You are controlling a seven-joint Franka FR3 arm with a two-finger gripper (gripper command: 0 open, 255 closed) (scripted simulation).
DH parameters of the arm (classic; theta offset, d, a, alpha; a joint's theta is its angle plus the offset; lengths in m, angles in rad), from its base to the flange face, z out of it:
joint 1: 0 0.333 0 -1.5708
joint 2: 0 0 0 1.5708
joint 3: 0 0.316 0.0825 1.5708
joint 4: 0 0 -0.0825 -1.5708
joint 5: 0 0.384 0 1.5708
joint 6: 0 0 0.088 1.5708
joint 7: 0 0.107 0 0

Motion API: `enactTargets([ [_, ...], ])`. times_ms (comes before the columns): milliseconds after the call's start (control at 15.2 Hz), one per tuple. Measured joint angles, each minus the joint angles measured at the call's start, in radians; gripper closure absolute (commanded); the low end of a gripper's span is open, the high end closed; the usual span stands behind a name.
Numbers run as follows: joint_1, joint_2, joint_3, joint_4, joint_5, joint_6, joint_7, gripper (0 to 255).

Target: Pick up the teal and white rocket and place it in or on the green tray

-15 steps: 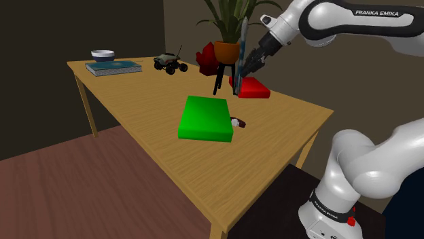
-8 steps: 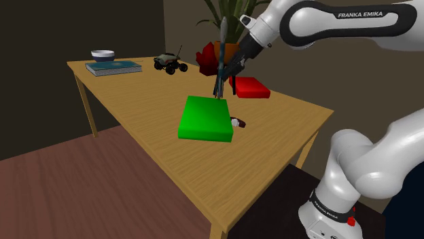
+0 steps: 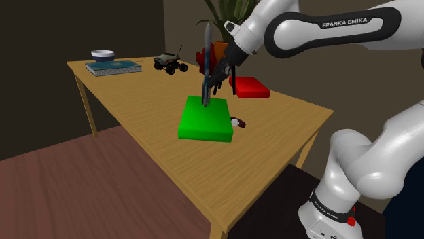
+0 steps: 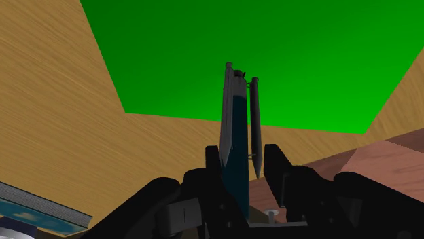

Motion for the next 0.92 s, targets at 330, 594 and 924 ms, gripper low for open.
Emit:
enactTargets([
  [330, 0.000, 0.002, -0.002, -0.028, 0.001, 0.030, -0.003, 255],
  [594, 0.000, 0.002, -0.002, -0.028, 0.001, 0.030, -0.003, 0],
  [924, 0.000, 0.001, -0.002, -0.028, 0.001, 0.031, -0.003, 0],
])
